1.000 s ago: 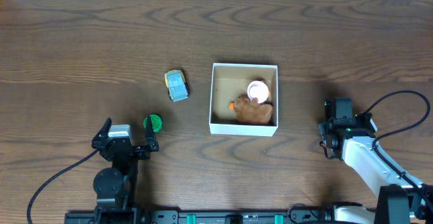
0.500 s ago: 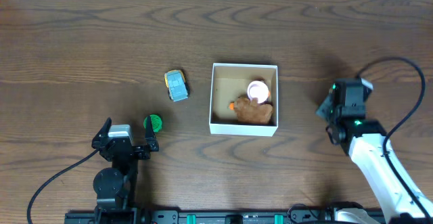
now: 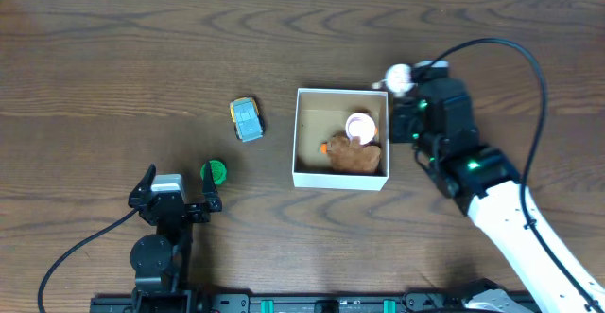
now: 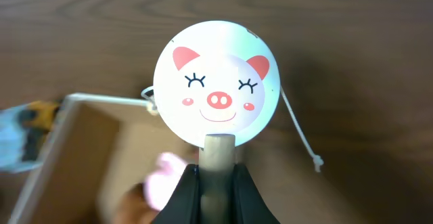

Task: Pack container
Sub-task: 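Lower the pig rattle drum into the box's right side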

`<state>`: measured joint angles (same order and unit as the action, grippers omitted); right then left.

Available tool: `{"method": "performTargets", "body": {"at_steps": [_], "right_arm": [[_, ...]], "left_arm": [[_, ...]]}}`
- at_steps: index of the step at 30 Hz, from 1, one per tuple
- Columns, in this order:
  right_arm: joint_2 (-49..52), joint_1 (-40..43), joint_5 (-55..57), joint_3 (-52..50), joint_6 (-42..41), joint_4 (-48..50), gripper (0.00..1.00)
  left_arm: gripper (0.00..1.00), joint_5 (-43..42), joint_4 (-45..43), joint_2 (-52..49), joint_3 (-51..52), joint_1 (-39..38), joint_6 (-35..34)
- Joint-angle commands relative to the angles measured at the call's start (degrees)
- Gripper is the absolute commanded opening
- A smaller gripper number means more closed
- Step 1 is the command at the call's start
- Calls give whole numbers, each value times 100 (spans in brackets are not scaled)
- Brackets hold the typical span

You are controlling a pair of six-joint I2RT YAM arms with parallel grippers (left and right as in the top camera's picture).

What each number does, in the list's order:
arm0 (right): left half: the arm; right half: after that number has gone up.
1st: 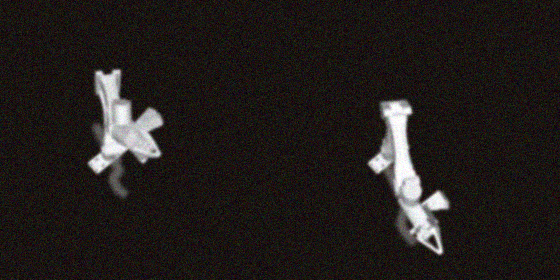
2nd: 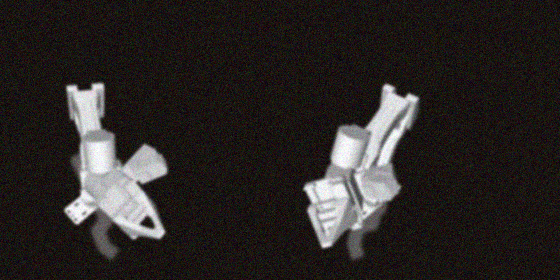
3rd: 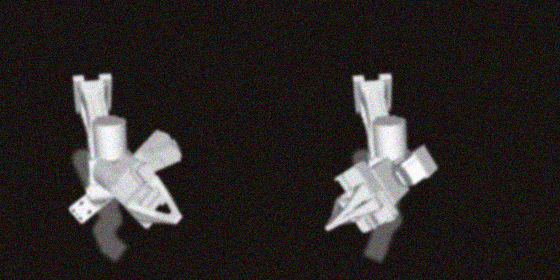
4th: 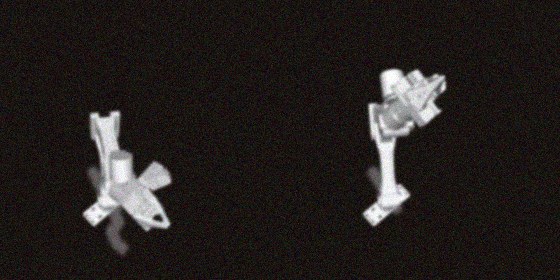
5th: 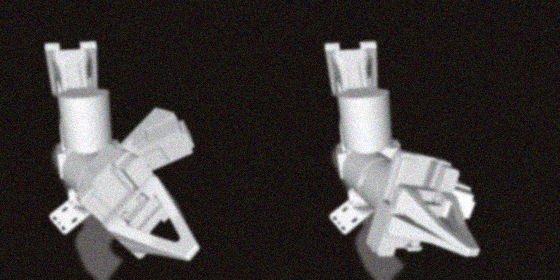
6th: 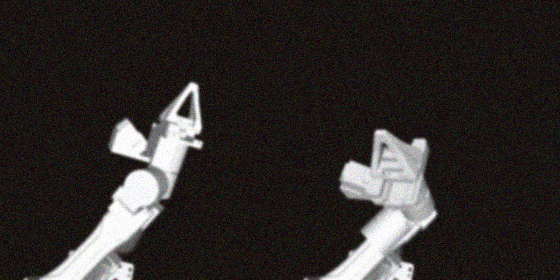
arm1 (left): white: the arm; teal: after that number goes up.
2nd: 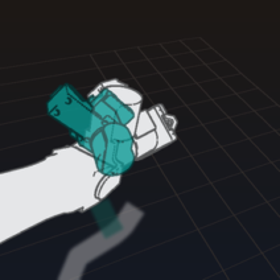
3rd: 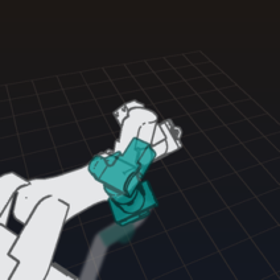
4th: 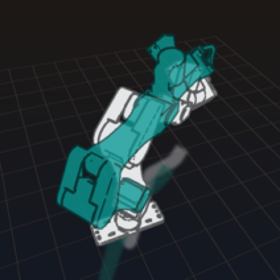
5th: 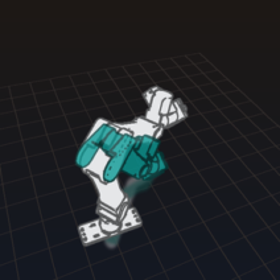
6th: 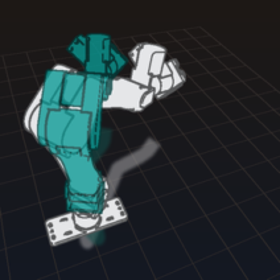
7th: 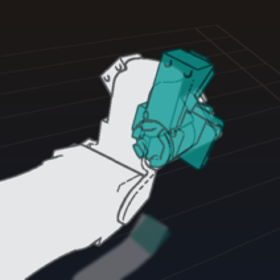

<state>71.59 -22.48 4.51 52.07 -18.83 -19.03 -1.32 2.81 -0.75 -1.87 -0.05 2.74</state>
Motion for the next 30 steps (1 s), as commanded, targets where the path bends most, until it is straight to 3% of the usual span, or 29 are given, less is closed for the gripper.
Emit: {"method": "performTargets", "body": {"at_steps": [1,14,30], "right_arm": [[11,-413,448,138,105,70,1],[1163,-721,645,138,39,306,1],[1307,-721,881,138,-350,9,1]], "left_arm": [[98,11,109,4,162,26,-70],[98,11,109,4,162,26,-70],[98,11,109,4,162,26,-70]]}}
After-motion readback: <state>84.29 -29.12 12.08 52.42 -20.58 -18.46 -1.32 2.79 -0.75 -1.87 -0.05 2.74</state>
